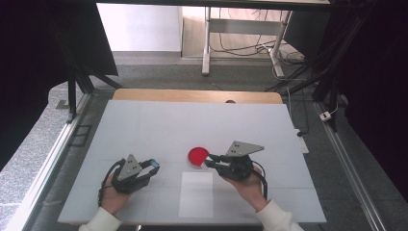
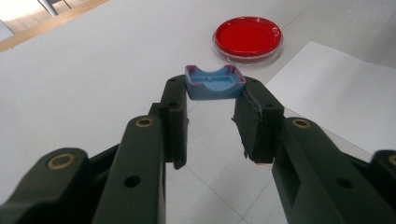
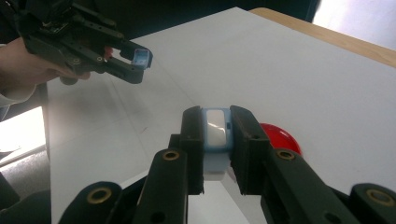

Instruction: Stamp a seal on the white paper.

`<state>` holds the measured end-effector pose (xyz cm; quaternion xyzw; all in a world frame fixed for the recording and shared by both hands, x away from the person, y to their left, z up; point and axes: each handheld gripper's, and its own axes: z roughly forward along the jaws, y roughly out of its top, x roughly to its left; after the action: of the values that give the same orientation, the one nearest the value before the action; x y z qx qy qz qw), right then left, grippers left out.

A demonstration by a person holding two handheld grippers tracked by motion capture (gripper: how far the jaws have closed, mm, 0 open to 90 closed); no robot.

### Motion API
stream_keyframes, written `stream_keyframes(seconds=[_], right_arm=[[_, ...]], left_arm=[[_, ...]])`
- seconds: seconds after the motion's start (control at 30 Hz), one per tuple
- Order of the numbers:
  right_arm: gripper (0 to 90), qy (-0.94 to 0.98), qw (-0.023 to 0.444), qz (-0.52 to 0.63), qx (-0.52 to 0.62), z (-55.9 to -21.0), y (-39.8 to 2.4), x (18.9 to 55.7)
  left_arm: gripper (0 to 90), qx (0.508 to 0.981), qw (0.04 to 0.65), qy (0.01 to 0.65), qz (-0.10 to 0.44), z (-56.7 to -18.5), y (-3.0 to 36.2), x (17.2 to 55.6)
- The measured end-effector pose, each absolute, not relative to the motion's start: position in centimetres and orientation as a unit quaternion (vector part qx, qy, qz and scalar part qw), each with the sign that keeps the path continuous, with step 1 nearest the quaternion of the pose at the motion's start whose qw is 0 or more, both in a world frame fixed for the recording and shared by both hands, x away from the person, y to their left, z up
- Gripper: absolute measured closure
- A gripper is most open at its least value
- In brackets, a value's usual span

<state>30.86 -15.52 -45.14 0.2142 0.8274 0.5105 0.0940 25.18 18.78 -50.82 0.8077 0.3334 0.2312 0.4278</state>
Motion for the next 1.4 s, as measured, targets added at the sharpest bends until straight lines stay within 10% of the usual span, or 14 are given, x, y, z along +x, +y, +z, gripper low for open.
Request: stream_keyframes(seconds=[1.4], right_arm=[[75.3, 0.871, 0.07, 0.456, 0.17, -48.1, -13.4, 28.1]], left_arm=[[65.0, 0.811, 0.424, 0.329, 0.231, -50.8, 18.7, 25.2]])
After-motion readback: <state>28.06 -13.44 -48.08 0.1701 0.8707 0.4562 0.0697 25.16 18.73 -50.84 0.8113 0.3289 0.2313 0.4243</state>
